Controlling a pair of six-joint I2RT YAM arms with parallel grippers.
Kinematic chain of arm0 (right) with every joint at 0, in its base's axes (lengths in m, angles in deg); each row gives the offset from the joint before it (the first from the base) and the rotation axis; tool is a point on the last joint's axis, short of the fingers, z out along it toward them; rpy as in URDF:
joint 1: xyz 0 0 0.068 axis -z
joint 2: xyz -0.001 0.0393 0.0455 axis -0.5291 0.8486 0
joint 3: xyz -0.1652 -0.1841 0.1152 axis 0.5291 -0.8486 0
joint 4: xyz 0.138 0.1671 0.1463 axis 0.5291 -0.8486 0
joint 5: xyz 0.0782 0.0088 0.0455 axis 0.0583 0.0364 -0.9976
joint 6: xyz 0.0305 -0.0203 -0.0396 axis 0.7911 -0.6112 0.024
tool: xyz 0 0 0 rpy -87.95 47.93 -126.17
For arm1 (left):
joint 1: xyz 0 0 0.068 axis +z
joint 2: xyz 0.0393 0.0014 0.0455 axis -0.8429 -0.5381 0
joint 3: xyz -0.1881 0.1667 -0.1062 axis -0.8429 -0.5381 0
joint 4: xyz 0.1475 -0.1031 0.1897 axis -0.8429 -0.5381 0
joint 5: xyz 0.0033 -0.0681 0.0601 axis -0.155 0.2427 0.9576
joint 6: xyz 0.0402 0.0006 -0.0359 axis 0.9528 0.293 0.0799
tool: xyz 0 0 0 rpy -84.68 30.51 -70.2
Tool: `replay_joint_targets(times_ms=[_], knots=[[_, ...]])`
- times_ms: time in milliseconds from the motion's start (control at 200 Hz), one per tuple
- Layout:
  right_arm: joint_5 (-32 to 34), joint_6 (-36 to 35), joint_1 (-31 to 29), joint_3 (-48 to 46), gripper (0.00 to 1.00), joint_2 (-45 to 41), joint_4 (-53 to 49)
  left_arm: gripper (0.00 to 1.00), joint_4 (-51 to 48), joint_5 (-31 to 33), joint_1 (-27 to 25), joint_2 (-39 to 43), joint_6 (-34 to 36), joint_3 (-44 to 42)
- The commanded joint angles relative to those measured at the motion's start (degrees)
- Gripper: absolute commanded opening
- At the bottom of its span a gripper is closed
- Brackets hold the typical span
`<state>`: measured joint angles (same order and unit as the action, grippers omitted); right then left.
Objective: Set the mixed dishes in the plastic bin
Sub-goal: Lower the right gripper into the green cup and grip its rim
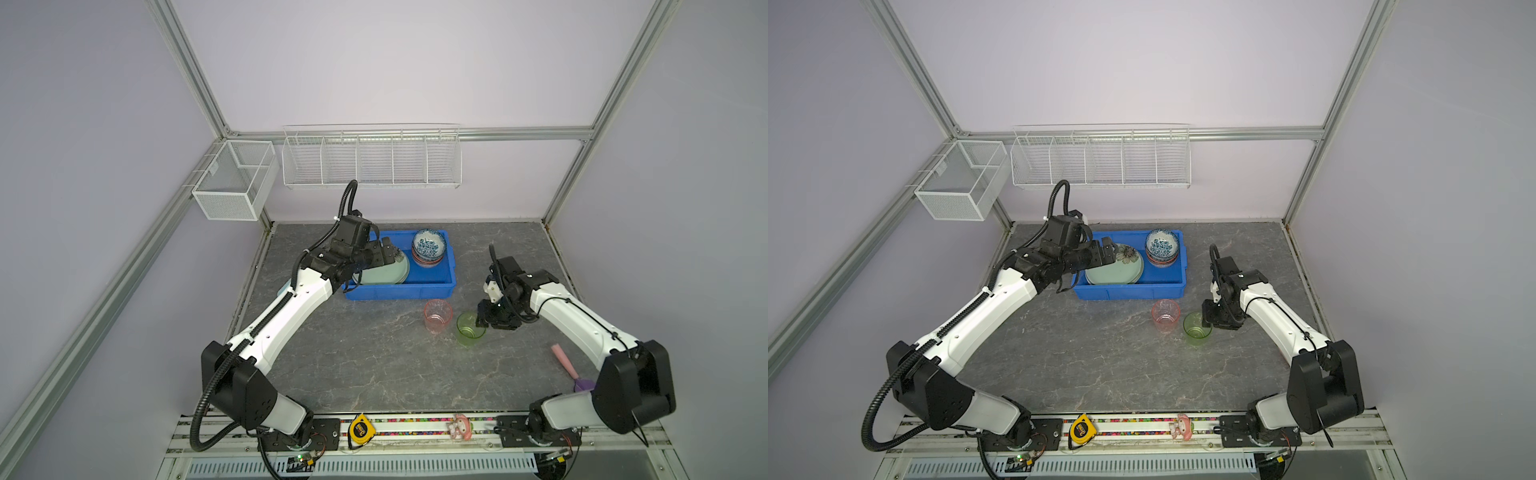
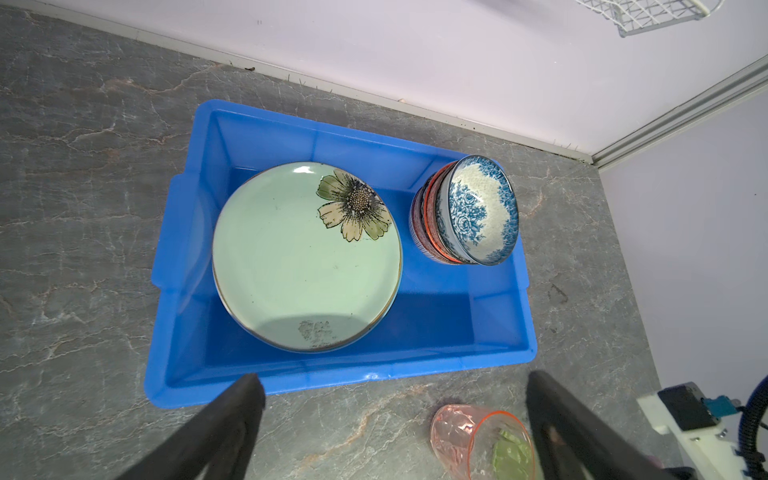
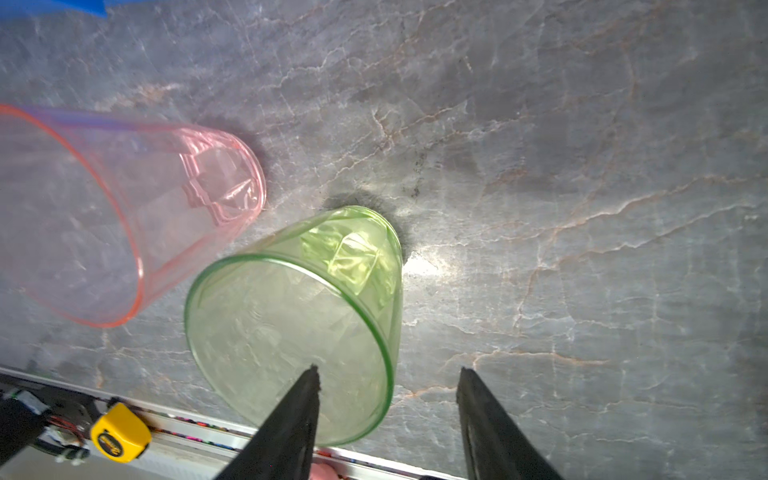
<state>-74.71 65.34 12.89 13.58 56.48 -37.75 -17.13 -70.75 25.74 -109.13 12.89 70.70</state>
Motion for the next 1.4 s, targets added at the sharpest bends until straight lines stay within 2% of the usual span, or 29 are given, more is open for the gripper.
replay_joint_targets(times_ms=[0, 100, 405, 970, 1030, 1395], knots=[[1.25, 0.16, -0.85, 0.4, 0.48, 1.48, 2.13, 0.98, 1.02, -0.35, 0.67, -0.29, -0.52, -0.77], [1.83, 0.18, -1.24, 0.66, 0.39, 2.24, 2.14, 0.98, 1.1, -0.7, 1.02, -0.55, -0.4, -0.81], [3.82, 0.53, -2.46, 2.54, 0.24, 3.14, 1.1, 0.98, 2.61, -1.38, 1.69, 0.01, 0.15, -1.84], [5.23, 0.53, -3.01, 2.51, 0.13, 1.47, 1.03, 0.98, 3.32, -2.73, 2.02, -1.96, -0.13, -1.63], [5.55, 0.55, -3.0, 2.6, 0.08, 1.13, 1.08, 0.98, 3.41, -2.66, 2.0, -1.9, -0.13, -1.53], [6.36, -0.05, -3.01, 3.7, 0.07, 0.19, -1.71, 0.98, 2.69, -2.28, 2.0, -1.96, -0.22, -1.59]])
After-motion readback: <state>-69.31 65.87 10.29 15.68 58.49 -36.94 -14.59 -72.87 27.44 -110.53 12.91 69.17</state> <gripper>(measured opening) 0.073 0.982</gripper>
